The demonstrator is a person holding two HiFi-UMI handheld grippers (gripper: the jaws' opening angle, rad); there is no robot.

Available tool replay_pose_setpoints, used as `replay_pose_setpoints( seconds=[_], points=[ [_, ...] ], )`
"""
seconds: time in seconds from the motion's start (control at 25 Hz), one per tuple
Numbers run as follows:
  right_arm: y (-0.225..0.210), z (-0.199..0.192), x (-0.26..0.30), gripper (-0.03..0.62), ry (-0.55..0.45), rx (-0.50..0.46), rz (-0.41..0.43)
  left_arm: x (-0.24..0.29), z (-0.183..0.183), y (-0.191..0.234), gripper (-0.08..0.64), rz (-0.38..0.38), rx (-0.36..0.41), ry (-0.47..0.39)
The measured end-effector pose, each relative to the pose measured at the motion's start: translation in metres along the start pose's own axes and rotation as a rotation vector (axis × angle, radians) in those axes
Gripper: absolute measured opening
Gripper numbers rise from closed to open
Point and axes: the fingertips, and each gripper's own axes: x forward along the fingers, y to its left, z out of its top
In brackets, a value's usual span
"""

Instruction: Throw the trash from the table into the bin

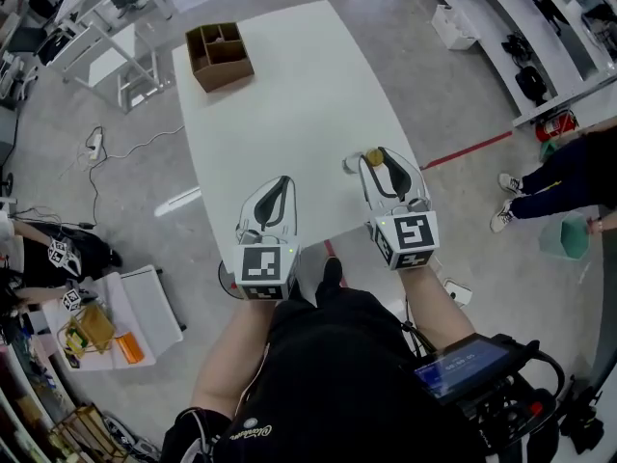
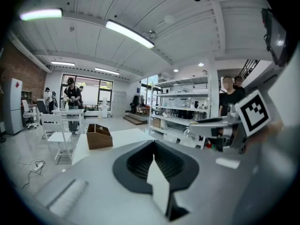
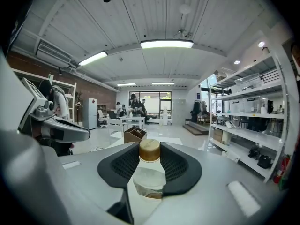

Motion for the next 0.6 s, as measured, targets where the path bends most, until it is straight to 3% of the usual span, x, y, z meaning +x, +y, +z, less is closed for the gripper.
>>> replay_pose_setpoints(
  seconds=[0.44, 0.6],
  points=[
    [0.133, 0.015, 0.034, 0.135, -0.05, -0.075, 0.364, -0.091, -0.029, 0.076, 0.009, 0.327, -0.069, -0.001],
    [0.205, 0.029, 0.019, 0.135, -0.062, -0.099, 0.472, -0.15, -0.031, 0.106, 0.009, 0.42, -0.097, -0.031]
  ],
)
